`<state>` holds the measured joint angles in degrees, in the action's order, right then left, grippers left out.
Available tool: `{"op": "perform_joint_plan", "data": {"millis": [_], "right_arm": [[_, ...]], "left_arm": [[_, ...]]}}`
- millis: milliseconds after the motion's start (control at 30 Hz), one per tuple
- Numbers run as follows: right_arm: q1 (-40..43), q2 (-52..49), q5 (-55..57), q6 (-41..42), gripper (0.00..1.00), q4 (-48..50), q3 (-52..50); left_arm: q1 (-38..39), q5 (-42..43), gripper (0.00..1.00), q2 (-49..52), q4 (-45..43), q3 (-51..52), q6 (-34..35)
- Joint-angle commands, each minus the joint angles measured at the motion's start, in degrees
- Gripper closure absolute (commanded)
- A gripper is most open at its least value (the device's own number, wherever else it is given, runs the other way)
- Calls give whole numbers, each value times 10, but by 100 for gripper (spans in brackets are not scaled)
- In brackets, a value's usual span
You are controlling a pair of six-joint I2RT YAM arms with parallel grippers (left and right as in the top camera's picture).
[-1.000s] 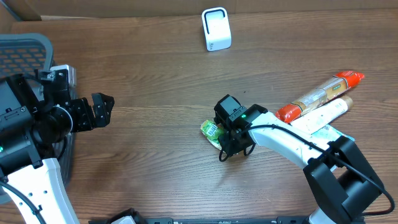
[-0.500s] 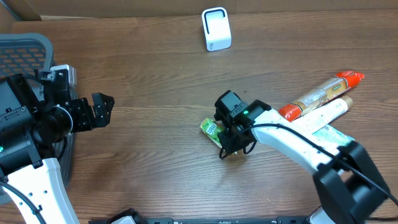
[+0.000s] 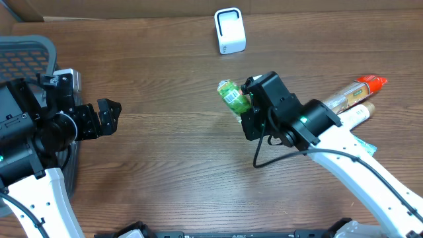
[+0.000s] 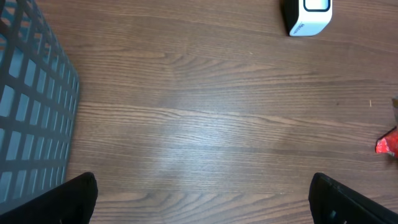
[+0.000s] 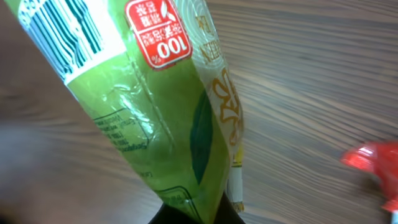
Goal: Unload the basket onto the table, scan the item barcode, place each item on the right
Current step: 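Lift the green carton and carry it to the white scanner, then hold the green carton in front of the white scanner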
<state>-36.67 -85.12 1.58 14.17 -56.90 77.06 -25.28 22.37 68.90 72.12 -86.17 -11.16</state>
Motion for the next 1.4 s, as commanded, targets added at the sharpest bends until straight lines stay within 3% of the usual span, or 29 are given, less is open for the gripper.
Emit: {"op": "perform_joint_plan", "data": {"millis": [0,200,300,367,467,567,733,1033,1367], "right_arm": [[5,-48,165,5,97,-5,107],[5,-207,421,-105,96,32,280],[6,-264,561,-237,96,185,290],[12,-304,610,-393,96,329,290],[31,-353,598,-610,96,536,290],[53,-394,549,-752,96,694,290],[90,-454,469,-893,96,766,290],[108,-544,428,-887,96,885,290],[108,-558,396,-830,96,916,291]], "left_arm": [[-2,10,0,1,-2,-1,-13],[-2,10,0,1,-2,-1,-13],[-2,10,1,1,-2,-1,-13],[-2,10,0,1,-2,-1,-13],[-2,10,1,1,-2,-1,-13],[-2,10,0,1,-2,-1,-13],[-2,10,1,1,-2,-1,-13],[-2,10,1,1,-2,-1,-13],[-2,10,0,1,-2,-1,-13]]}}
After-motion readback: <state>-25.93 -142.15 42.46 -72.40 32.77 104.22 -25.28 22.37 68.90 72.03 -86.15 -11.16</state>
